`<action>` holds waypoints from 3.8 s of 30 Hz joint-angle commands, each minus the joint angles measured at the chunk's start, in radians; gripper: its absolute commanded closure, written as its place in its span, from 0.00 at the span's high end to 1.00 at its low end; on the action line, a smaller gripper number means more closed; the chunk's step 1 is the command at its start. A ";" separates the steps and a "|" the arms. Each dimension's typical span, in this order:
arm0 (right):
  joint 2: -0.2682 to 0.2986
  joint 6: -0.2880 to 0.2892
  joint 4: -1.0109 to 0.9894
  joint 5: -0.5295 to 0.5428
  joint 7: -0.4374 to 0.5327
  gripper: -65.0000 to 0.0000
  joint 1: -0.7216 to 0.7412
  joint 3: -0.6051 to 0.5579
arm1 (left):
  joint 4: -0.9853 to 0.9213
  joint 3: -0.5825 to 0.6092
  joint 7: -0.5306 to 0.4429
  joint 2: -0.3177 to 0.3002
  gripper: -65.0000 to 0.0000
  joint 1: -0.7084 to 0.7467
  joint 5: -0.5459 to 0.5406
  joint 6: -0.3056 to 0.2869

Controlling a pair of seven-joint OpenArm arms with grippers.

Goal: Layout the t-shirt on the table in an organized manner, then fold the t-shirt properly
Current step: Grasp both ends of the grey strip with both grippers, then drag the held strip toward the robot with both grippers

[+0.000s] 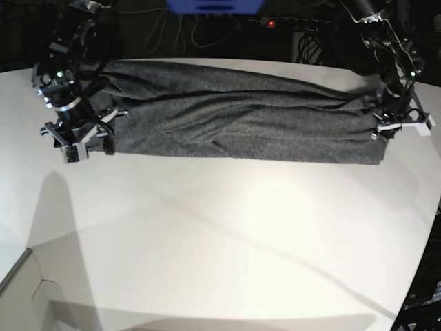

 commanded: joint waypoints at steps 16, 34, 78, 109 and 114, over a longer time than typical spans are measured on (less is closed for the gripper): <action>0.006 0.004 0.016 0.017 0.025 0.55 0.009 0.001 | 0.100 0.001 -0.015 -0.011 0.00 -0.059 -0.003 -0.004; 0.008 0.004 0.016 0.017 0.025 0.55 0.013 0.002 | 0.045 0.027 -0.015 -0.014 0.49 -0.070 -0.006 -0.004; 0.000 0.003 0.022 0.016 0.025 0.55 0.004 0.051 | -0.027 0.286 -0.023 -0.203 0.80 0.035 -0.001 -0.012; 0.006 0.003 0.022 0.016 0.025 0.55 -0.008 0.051 | -0.225 0.164 -0.022 -0.145 0.00 -0.045 0.183 -0.260; 0.000 0.003 -0.002 0.016 0.024 0.55 -0.024 0.044 | -0.225 0.160 -0.018 -0.177 0.00 -0.077 0.181 -0.259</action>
